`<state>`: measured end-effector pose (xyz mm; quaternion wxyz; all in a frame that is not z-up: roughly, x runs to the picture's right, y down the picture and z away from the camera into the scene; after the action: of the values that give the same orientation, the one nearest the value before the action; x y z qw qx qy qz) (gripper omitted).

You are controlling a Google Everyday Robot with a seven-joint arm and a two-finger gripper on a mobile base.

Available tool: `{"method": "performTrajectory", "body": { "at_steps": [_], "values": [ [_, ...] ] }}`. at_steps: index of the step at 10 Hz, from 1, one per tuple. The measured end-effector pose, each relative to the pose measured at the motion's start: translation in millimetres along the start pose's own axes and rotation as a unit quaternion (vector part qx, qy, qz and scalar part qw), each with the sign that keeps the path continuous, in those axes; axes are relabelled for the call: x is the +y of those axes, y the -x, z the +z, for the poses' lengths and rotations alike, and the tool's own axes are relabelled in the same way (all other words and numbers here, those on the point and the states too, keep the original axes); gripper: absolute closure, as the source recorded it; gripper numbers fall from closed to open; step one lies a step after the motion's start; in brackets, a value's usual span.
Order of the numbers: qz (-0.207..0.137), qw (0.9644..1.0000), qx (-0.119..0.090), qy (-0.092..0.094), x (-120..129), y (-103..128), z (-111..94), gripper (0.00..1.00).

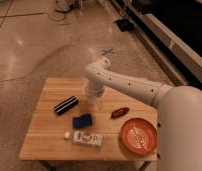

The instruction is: Place the ceramic cup in the ceramic bowl

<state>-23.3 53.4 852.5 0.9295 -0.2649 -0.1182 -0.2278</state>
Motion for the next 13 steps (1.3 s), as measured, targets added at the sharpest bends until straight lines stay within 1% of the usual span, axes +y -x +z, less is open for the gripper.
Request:
{"method": "performTrajectory", "body": {
  "at_steps": [2, 4, 5, 6, 7, 8, 9, 10, 12, 13],
  "values": [
    [0.007, 1.0, 0.004, 0.001, 4, -6, 6, 0.46],
    [0.021, 0.9997, 0.006, -0.005, 7, -12, 8, 0.68],
    [0.027, 0.9996, 0.007, -0.011, 8, -14, 6, 0.76],
    [0.036, 0.9991, 0.006, -0.024, 7, -15, -1, 0.88],
    [0.044, 0.9984, 0.006, -0.036, 7, -16, -8, 0.96],
    [0.051, 0.9975, 0.007, -0.047, 7, -19, -16, 1.0],
    [0.063, 0.996, 0.008, -0.063, 9, -23, -30, 1.0],
    [0.075, 0.9943, 0.013, -0.074, 15, -29, -46, 1.0],
    [0.093, 0.992, 0.022, -0.083, 36, -38, -73, 1.0],
    [0.104, 0.9905, 0.028, -0.086, 55, -41, -91, 1.0]
  ]
}}
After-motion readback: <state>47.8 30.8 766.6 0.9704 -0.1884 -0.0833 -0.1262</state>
